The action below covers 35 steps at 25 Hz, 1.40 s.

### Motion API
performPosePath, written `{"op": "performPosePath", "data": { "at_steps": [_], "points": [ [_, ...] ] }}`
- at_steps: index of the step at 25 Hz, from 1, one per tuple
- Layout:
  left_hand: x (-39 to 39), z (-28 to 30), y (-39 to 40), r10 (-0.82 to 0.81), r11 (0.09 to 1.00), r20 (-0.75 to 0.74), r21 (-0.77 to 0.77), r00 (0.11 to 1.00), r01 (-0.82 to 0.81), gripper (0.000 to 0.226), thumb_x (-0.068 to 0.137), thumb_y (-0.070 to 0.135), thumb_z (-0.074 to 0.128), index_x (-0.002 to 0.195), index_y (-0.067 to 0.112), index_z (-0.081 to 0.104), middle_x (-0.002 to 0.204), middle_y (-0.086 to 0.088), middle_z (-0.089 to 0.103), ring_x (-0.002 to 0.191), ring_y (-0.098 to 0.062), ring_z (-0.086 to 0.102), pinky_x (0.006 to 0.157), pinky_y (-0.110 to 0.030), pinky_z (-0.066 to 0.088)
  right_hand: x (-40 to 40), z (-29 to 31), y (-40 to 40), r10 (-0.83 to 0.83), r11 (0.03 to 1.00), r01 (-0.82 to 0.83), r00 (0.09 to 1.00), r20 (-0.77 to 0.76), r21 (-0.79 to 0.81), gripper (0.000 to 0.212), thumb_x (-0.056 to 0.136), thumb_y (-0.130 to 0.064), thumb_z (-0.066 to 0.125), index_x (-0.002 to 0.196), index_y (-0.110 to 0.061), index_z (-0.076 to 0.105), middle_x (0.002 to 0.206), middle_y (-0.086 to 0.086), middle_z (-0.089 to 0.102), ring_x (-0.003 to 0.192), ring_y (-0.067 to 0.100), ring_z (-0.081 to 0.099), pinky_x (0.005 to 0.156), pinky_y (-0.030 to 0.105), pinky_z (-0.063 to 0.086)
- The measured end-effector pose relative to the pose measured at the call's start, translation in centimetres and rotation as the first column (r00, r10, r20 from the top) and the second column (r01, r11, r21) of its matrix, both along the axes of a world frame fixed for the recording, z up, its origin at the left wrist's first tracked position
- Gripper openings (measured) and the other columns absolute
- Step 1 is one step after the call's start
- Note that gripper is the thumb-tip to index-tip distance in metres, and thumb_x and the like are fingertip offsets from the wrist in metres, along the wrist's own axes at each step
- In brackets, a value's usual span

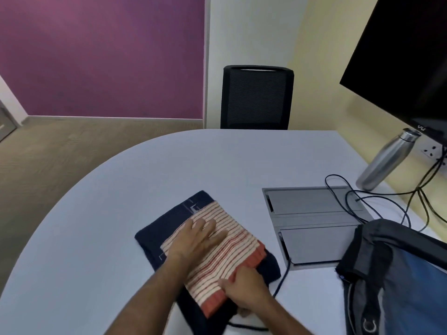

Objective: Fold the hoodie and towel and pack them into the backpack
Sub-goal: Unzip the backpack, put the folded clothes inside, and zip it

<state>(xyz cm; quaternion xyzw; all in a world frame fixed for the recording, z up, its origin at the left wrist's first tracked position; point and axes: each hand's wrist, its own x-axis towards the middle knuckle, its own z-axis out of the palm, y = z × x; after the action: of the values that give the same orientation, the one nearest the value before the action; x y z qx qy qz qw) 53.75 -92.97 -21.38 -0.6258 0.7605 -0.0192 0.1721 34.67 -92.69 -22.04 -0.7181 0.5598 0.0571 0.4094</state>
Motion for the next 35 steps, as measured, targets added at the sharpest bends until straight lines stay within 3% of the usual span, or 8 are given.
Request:
{"op": "performPosePath", "data": {
  "at_steps": [5, 8, 10, 12, 15, 23, 27, 35],
  "points": [
    [1.1, -1.7, 1.9, 0.253, 0.966, -0.431, 0.06, 0.866, -0.252, 0.081, 0.096, 0.026, 0.054, 0.158, 0.028, 0.002, 0.165, -0.003, 0.014, 0.148, -0.023, 0.02, 0.122, -0.037, 0.013, -0.3, 0.9, 2.1, 0.016, 0.96, -0.031, 0.998, 0.058, 0.277, 0.033, 0.084, -0.048, 0.067, 0.081, -0.016, 0.061, 0.076, 0.003, 0.067, 0.058, 0.015, 0.067, 0.053, 0.03, 0.056],
    [2.3, -2.3, 2.0, 0.307, 0.945, -0.631, 0.11, 0.712, -0.309, 0.066, 0.101, 0.045, 0.042, 0.158, 0.03, 0.014, 0.166, 0.004, 0.015, 0.151, -0.016, 0.012, 0.121, -0.035, 0.002, -1.6, 1.7, 0.7, 0.343, 0.918, -0.332, 0.939, 0.013, -0.217, 0.039, 0.069, -0.056, 0.078, 0.065, -0.024, 0.057, 0.07, -0.009, 0.062, 0.064, 0.008, 0.057, 0.059, 0.023, 0.045],
    [2.5, -3.3, 2.2, 0.317, 0.947, -0.557, 0.145, 0.768, -0.286, 0.086, 0.087, 0.082, 0.031, 0.157, 0.039, 0.006, 0.166, 0.008, 0.002, 0.153, -0.018, -0.001, 0.122, -0.047, -0.005, -1.7, 0.8, -0.1, 0.556, 0.607, -0.502, 0.822, -0.122, -0.616, 0.055, 0.061, -0.067, 0.075, 0.099, -0.03, 0.06, 0.111, -0.007, 0.063, 0.105, 0.009, 0.051, 0.089, 0.022, 0.042],
    [2.6, -4.4, 2.5, 0.307, 0.951, -0.494, 0.137, 0.813, -0.276, 0.104, 0.067, 0.1, 0.016, 0.154, 0.047, -0.003, 0.165, 0.008, -0.01, 0.152, -0.019, -0.013, 0.121, -0.053, -0.011, -1.3, -0.9, -1.1, 0.682, 0.46, -0.683, 0.681, -0.266, -0.567, 0.107, 0.059, -0.069, 0.077, 0.146, -0.034, 0.026, 0.163, 0.006, 0.015, 0.149, 0.023, 0.004, 0.118, 0.049, 0.005],
    [2.8, -5.2, 2.5, 0.32, 0.947, -0.493, 0.138, 0.809, -0.291, 0.108, 0.058, 0.103, 0.009, 0.152, 0.051, -0.006, 0.166, 0.007, -0.011, 0.152, -0.019, -0.014, 0.12, -0.054, -0.012, -0.4, -3.0, -2.7, 0.739, 0.371, -0.787, 0.571, -0.357, -0.493, 0.14, 0.055, -0.069, 0.082, 0.154, -0.034, -0.01, 0.16, 0.004, -0.03, 0.144, 0.028, -0.034, 0.111, 0.057, -0.026],
    [3.6, -5.5, 1.7, 0.373, 0.927, -0.612, 0.207, 0.697, -0.313, 0.107, 0.064, 0.094, 0.031, 0.154, 0.045, 0.0, 0.166, 0.01, 0.007, 0.152, -0.014, 0.001, 0.122, -0.05, -0.006, -0.3, -5.7, -4.2, 0.731, 0.018, -0.691, 0.502, -0.462, -0.723, 0.1, 0.076, -0.073, 0.058, 0.153, -0.017, 0.027, 0.157, 0.013, 0.03, 0.145, 0.036, 0.028, 0.114, 0.065, 0.022],
    [4.1, -4.4, 1.1, 0.419, 0.907, -0.632, 0.261, 0.652, -0.329, 0.108, 0.061, 0.086, 0.03, 0.156, 0.04, 0.01, 0.165, 0.009, 0.015, 0.151, -0.014, 0.009, 0.123, -0.048, 0.001, 1.3, -6.5, -4.2, 0.674, -0.027, -0.52, 0.622, -0.399, -0.854, 0.063, 0.096, -0.053, 0.047, 0.146, -0.015, 0.039, 0.155, 0.015, 0.036, 0.145, 0.038, 0.03, 0.113, 0.065, 0.023],
    [4.5, -4.2, 1.1, 0.415, 0.909, -0.624, 0.306, 0.662, -0.282, 0.105, 0.075, 0.071, 0.059, 0.157, 0.035, 0.005, 0.166, 0.01, 0.009, 0.152, -0.014, 0.0, 0.122, -0.05, -0.006, 3.4, -7.0, -4.3, 0.583, -0.01, -0.588, 0.654, -0.482, -0.809, 0.055, 0.097, -0.048, 0.05, 0.141, -0.016, 0.047, 0.143, 0.016, 0.053, 0.132, 0.041, 0.049, 0.102, 0.062, 0.043]
  ]
}}
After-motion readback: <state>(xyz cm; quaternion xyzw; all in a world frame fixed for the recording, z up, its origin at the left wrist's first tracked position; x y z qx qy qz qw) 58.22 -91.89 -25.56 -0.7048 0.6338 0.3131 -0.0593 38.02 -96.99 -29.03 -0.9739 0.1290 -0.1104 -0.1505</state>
